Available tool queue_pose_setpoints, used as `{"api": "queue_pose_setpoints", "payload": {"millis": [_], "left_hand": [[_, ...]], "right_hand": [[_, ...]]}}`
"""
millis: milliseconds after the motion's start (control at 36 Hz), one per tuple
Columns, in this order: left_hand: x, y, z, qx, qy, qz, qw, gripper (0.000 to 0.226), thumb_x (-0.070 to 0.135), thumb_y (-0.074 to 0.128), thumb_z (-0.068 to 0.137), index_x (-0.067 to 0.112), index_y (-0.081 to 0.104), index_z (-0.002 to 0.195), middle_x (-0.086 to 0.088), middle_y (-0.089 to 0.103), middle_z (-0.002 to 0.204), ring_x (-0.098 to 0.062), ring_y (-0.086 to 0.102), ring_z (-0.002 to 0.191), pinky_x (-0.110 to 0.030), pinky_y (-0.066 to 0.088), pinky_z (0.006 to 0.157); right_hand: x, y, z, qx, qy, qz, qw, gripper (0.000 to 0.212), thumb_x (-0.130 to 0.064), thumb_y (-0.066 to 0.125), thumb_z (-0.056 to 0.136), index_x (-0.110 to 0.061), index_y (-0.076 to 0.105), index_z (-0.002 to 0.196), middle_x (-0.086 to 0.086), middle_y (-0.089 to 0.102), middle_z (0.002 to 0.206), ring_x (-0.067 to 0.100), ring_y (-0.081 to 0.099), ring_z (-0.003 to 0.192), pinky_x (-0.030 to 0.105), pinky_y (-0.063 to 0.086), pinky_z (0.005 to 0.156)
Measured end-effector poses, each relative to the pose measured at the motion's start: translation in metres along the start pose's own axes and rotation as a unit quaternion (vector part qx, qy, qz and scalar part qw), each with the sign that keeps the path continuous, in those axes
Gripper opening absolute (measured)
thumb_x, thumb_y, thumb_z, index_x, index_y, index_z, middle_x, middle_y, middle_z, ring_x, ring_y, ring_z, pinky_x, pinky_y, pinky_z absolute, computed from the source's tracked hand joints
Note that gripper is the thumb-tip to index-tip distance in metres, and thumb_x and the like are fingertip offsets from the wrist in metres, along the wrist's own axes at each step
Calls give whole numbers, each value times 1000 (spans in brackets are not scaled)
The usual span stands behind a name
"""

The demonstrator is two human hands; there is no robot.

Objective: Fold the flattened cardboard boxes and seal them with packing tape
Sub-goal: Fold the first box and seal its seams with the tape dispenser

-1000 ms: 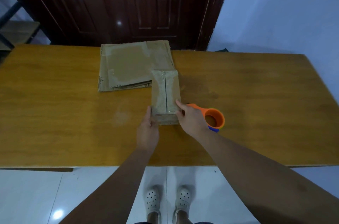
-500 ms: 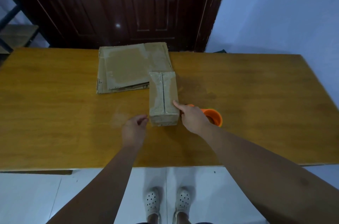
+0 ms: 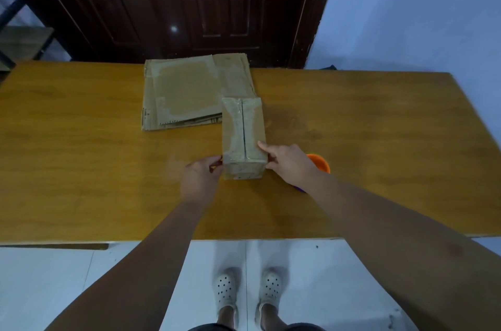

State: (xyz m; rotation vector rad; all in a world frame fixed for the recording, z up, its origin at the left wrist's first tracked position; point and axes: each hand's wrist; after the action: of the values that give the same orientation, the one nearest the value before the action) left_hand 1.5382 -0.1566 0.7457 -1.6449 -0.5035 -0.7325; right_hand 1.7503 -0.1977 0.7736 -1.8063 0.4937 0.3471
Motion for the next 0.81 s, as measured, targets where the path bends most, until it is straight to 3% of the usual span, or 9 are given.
{"api": "queue_pose_setpoints", "payload": {"millis": [83,167,250,389,444,528,667,806], "left_hand": [[1,0,-2,8,8,5,1000,31,21,64,90,15,66,120,-4,71,107,-16,65,89,-32,55,75],[4,1,-3,12,55,20,998,21,17,64,90,17,71,110,-3,73,96,-10,59,74,-27,51,61],[4,1,-1,6,66,44,997,20,19,63,91,19,71,110,-1,71,96,-12,60,77,-24,46,60],[6,-1,1,-7,86,74,993,46,23,62,91,17,51,135,-5,51,131,-26,58,101,-40,52,80],[7,-2,1,-7,115,91,989,53,21,62,91,19,44,141,-6,43,139,-28,58,103,-41,53,80],[7,-5,3,-7,160,141,977,50,19,63,90,20,49,138,-7,39,147,-31,59,108,-41,54,76],[9,-6,4,-5,228,204,952,48,14,68,87,10,55,133,-10,47,143,-36,59,109,-45,54,76],[5,-6,1,43,272,220,936,52,8,79,75,4,62,124,-8,66,122,-33,66,83,-39,56,60]], "right_hand": [[1,0,0,10,-9,6,1000,59,-21,56,96,-29,30,148,10,63,122,22,62,101,36,50,93],[1,0,0,17,-18,11,1000,58,-23,56,96,-28,31,148,5,64,119,18,62,99,31,50,92],[2,0,-1,25,-21,32,999,58,-24,57,95,-27,32,147,2,66,108,11,59,85,24,48,81],[4,4,-1,36,-24,42,998,58,-29,58,95,-29,33,147,2,66,105,7,53,77,20,43,73],[4,6,-1,42,-21,40,998,58,-31,58,95,-30,33,147,3,67,104,11,58,78,24,49,74],[6,9,-1,51,-20,21,998,58,-32,57,95,-31,32,147,6,67,100,18,62,82,35,54,78],[8,14,0,61,-40,-20,997,60,-38,56,95,-28,31,149,11,62,118,23,57,102,35,50,86],[3,17,0,62,-40,-58,996,60,-41,51,96,-27,28,150,11,60,120,25,54,106,35,48,84]]}}
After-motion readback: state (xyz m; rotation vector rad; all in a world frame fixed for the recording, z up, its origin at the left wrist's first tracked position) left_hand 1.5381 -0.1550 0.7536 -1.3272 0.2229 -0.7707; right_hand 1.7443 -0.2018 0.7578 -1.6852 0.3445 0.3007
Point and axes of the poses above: each hand's wrist, its own z-axis towards the middle knuckle, its own y-axis out of the palm, x = y × z
